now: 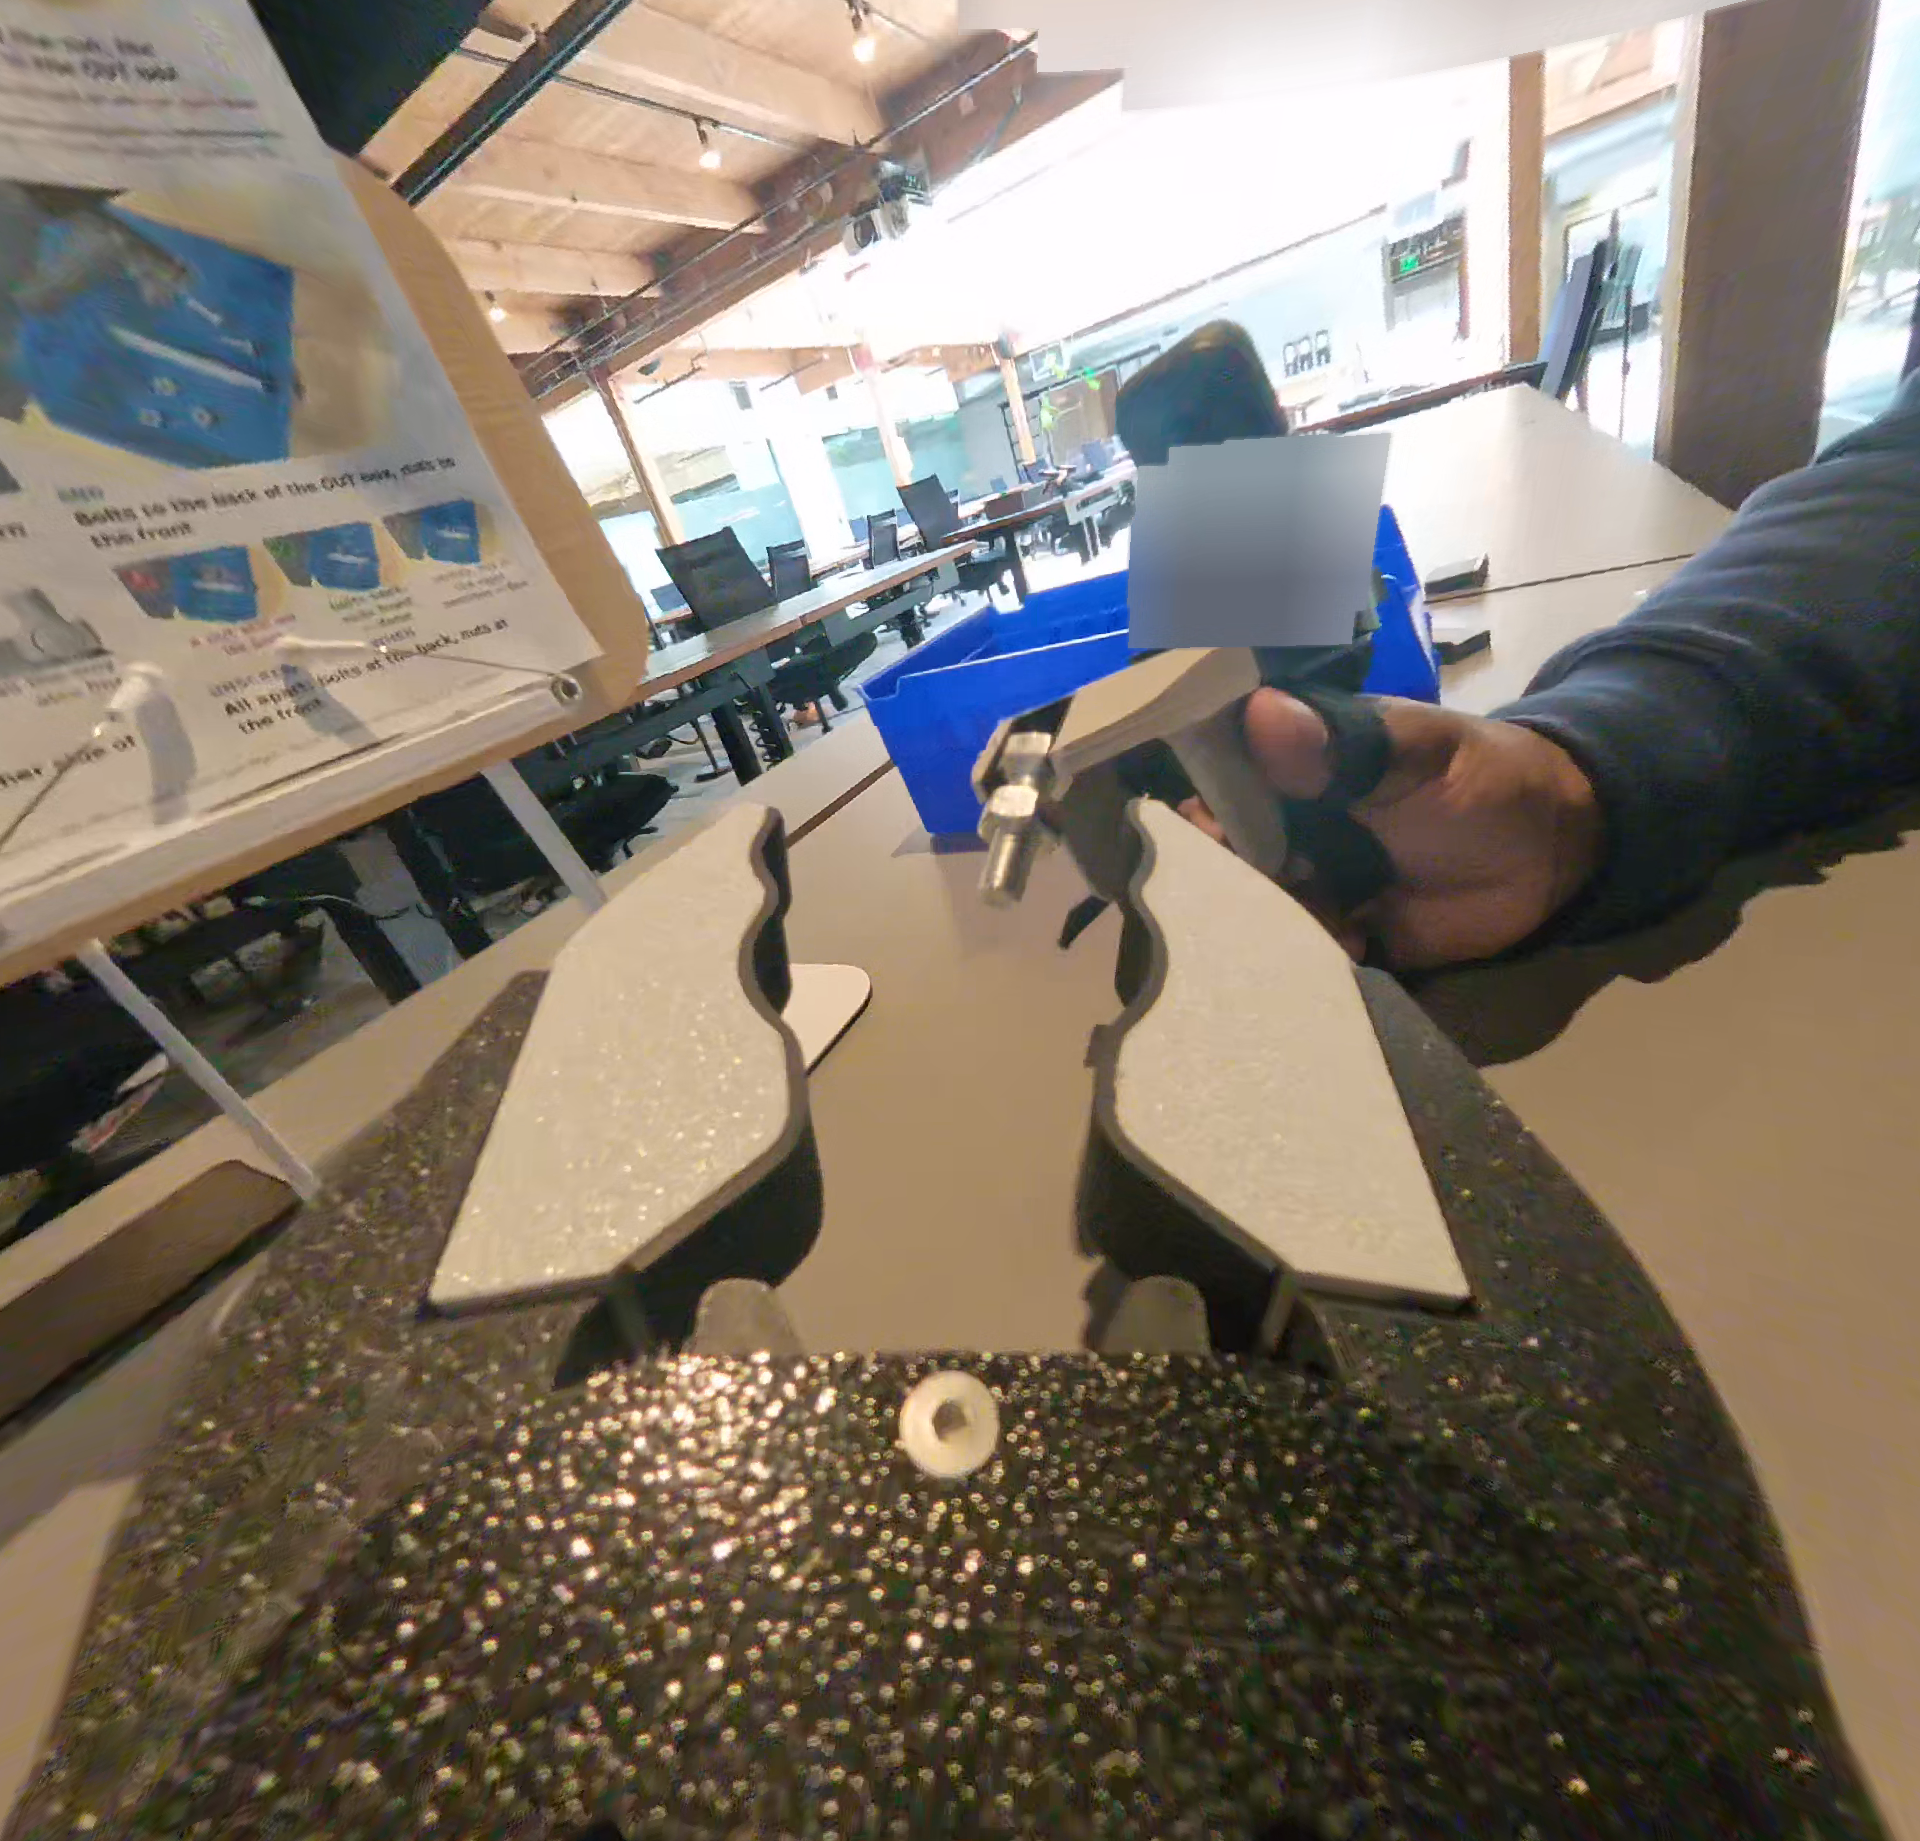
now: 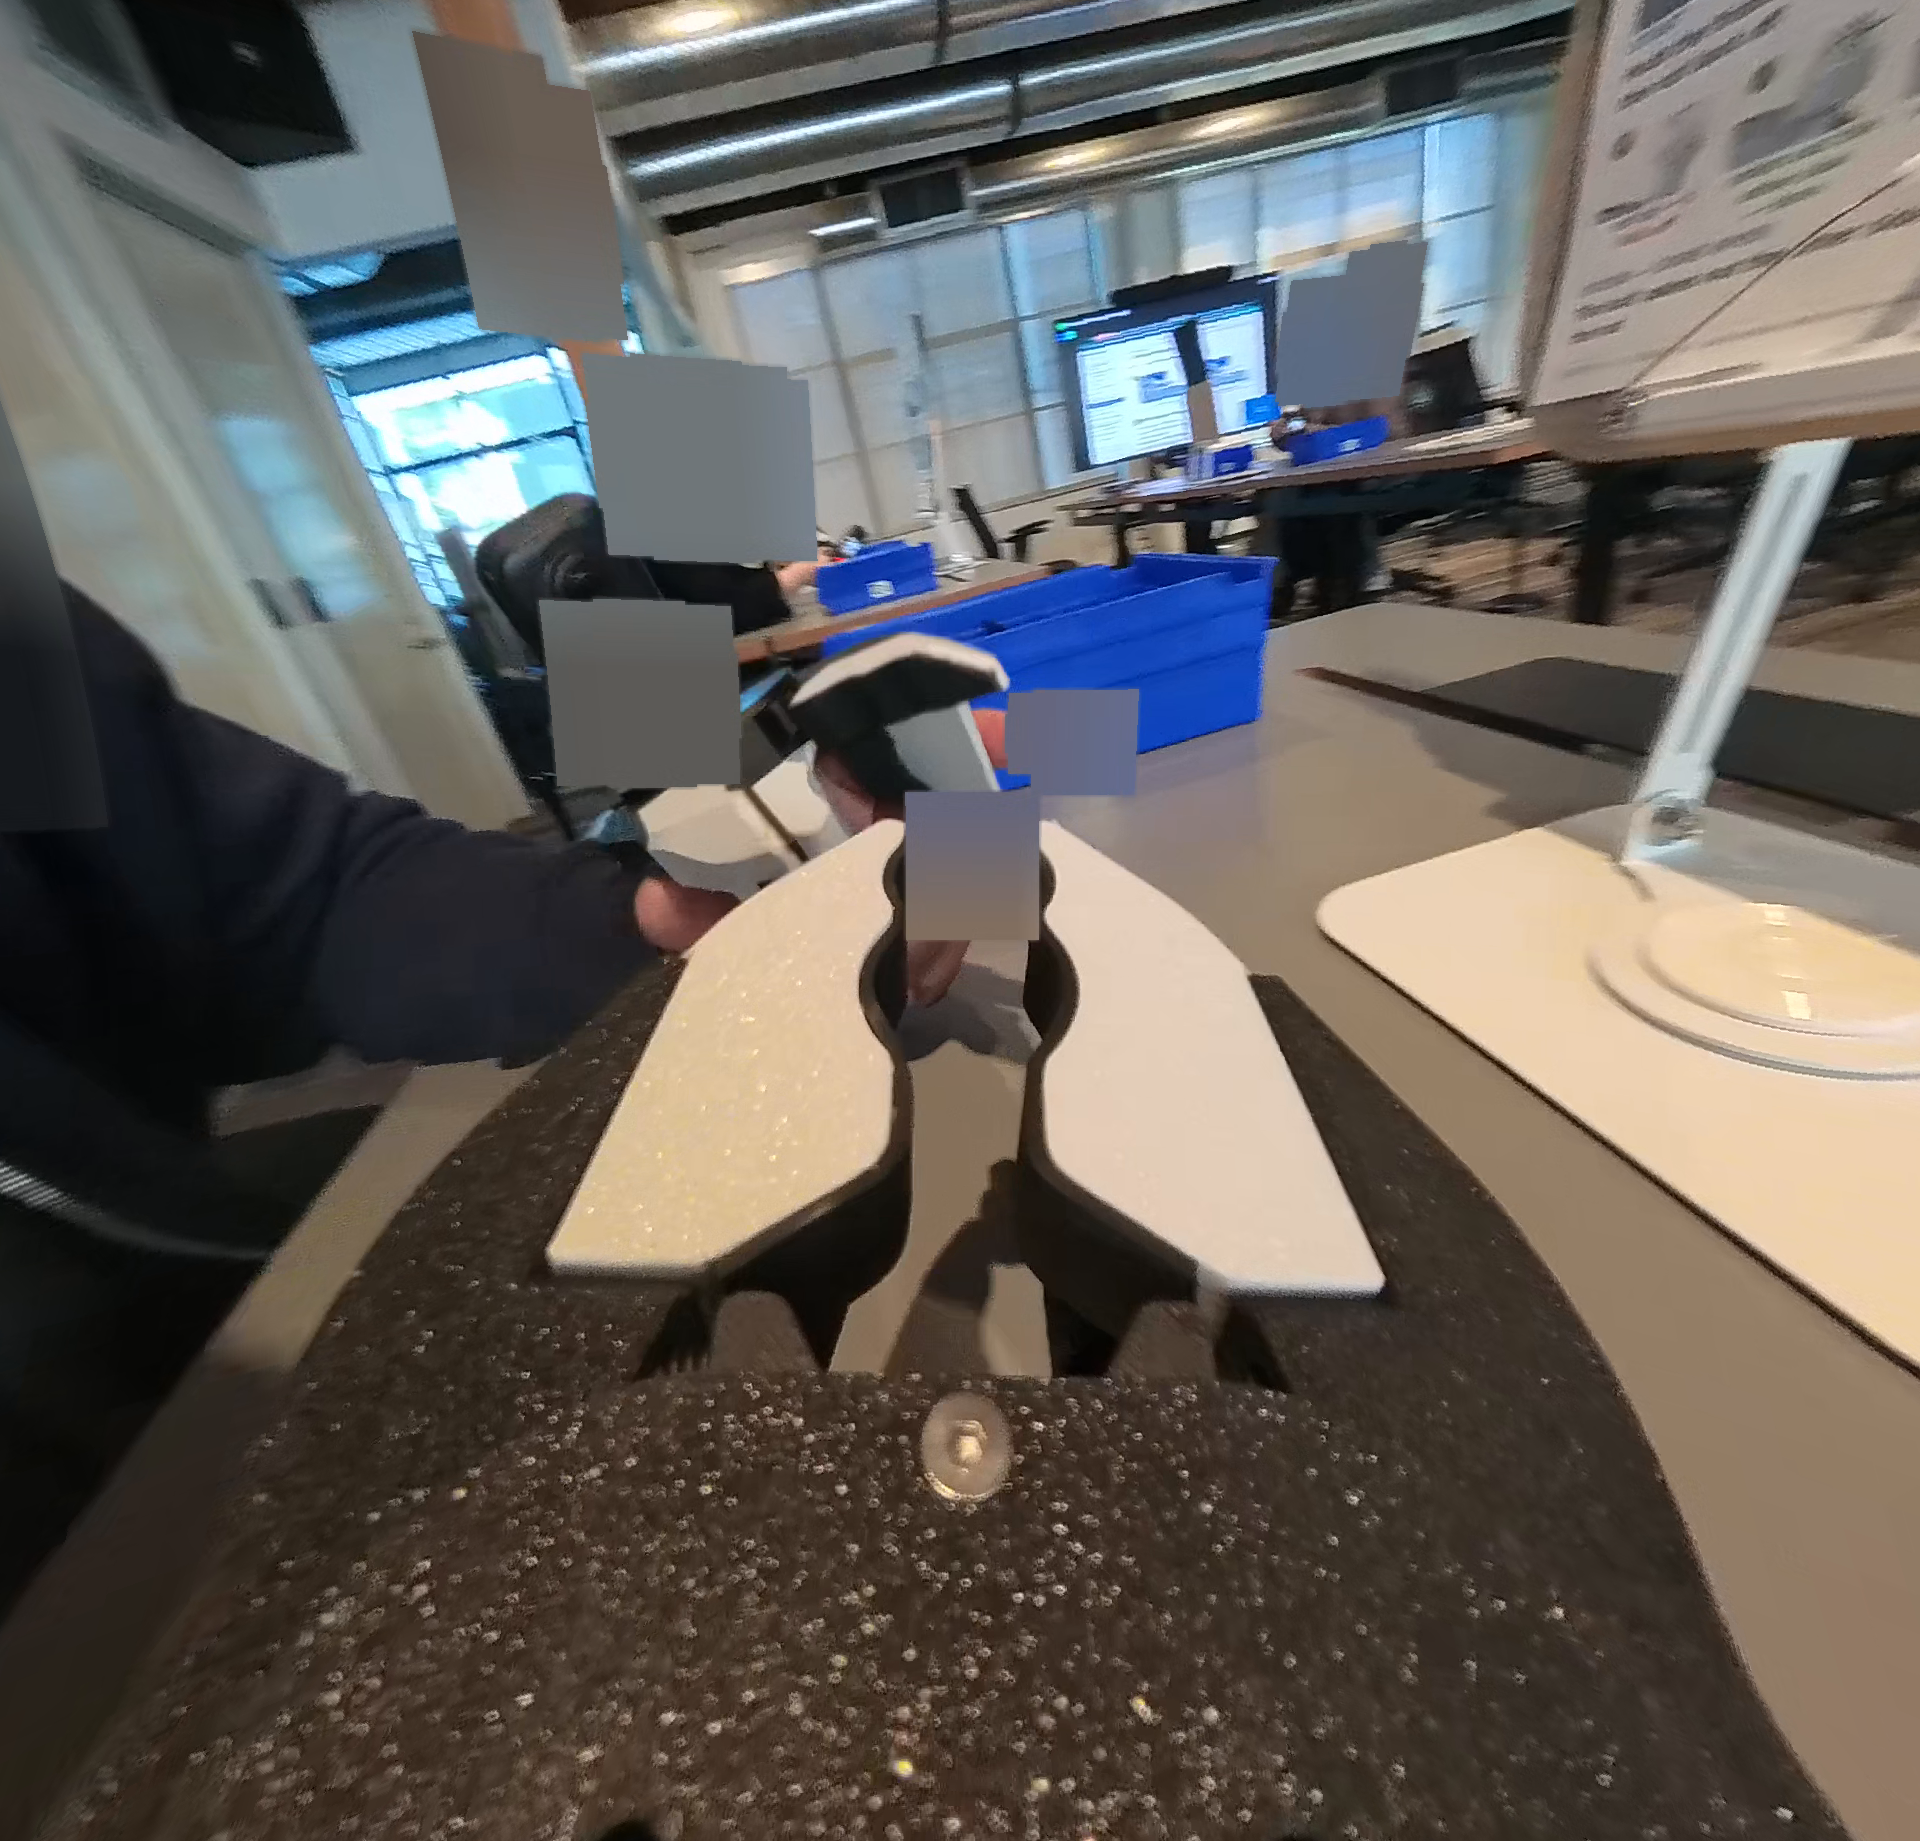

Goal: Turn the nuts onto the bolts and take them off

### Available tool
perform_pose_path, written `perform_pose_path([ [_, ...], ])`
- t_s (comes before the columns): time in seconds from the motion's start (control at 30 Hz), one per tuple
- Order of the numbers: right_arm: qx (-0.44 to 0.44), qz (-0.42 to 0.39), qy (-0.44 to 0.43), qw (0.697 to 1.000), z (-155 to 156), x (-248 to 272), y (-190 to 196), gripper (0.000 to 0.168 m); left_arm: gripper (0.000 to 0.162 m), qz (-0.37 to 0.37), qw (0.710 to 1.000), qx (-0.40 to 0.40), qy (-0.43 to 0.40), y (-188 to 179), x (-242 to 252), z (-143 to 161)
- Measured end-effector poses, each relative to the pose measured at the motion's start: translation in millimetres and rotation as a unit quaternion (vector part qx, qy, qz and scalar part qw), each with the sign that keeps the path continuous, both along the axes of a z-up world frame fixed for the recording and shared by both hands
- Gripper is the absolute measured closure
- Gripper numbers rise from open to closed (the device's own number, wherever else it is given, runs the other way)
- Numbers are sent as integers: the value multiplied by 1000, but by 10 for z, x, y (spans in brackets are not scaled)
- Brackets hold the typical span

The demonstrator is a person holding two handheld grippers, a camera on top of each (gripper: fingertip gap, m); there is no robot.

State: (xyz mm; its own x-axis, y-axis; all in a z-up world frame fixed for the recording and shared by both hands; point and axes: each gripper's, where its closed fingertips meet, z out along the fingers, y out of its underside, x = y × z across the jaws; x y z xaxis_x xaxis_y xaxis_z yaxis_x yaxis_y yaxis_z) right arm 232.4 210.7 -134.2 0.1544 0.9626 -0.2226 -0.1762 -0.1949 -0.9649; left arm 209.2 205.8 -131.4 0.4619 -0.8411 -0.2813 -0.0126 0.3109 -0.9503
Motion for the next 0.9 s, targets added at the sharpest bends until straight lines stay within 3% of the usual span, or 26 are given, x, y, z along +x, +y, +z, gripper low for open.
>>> perform_pose_path([
  [0.23, 20, -52, -16, 998, -12, 66, 91, 152, 107, 2, 999, -11, -36, 79, -84, -25],
  [0.9, 19, -56, -38, 998, -70, 10, 107, 152, 114, 3, 999, -33, -40, 134, -97, -40],
])
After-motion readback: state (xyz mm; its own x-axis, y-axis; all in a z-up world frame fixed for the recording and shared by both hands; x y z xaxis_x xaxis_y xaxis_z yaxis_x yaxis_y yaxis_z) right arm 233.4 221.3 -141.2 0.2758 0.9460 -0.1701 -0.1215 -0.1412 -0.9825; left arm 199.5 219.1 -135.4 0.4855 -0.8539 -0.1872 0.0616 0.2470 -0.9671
